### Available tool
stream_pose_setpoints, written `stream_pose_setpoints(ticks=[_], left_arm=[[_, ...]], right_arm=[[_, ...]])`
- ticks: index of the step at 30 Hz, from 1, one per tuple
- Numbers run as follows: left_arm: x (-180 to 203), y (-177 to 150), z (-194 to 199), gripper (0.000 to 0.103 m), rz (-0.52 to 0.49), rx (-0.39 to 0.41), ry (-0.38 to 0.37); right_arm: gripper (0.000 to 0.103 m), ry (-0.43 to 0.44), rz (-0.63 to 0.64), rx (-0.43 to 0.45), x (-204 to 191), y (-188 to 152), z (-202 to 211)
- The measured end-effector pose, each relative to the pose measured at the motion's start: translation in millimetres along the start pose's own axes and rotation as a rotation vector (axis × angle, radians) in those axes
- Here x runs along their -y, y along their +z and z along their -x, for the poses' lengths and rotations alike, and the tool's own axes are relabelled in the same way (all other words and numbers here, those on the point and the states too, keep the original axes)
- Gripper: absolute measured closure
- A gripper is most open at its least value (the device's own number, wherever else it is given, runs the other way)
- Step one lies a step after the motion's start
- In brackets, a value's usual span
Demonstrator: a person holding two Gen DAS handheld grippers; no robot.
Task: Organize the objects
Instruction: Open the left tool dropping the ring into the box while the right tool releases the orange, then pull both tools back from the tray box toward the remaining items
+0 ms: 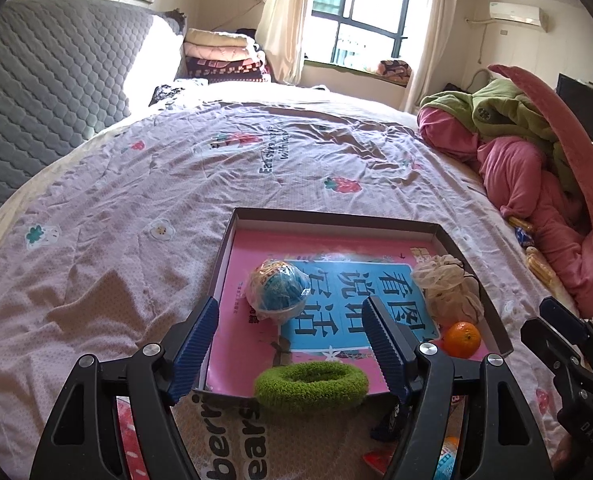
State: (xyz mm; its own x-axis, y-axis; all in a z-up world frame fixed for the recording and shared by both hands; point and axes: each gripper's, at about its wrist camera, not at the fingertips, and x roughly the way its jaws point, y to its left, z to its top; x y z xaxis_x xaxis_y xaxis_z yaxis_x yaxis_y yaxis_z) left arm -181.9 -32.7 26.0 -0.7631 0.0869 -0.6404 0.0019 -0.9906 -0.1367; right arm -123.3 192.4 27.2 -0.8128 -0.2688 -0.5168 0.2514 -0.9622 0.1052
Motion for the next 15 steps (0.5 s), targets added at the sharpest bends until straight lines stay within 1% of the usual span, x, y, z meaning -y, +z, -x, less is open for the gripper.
stream_pose_setpoints(ticks=[3, 15], left_arm=[[1, -2, 10, 0.028, -0.004, 0.007, -0.003], [2, -23, 44, 0.028, -0.011, 0.017, -0.007]], right_arm=[[0.045, 0.001, -0.005, 0.006, -1, 0, 7], [0.041, 0.008, 0.000, 0.038, -8, 0, 40]])
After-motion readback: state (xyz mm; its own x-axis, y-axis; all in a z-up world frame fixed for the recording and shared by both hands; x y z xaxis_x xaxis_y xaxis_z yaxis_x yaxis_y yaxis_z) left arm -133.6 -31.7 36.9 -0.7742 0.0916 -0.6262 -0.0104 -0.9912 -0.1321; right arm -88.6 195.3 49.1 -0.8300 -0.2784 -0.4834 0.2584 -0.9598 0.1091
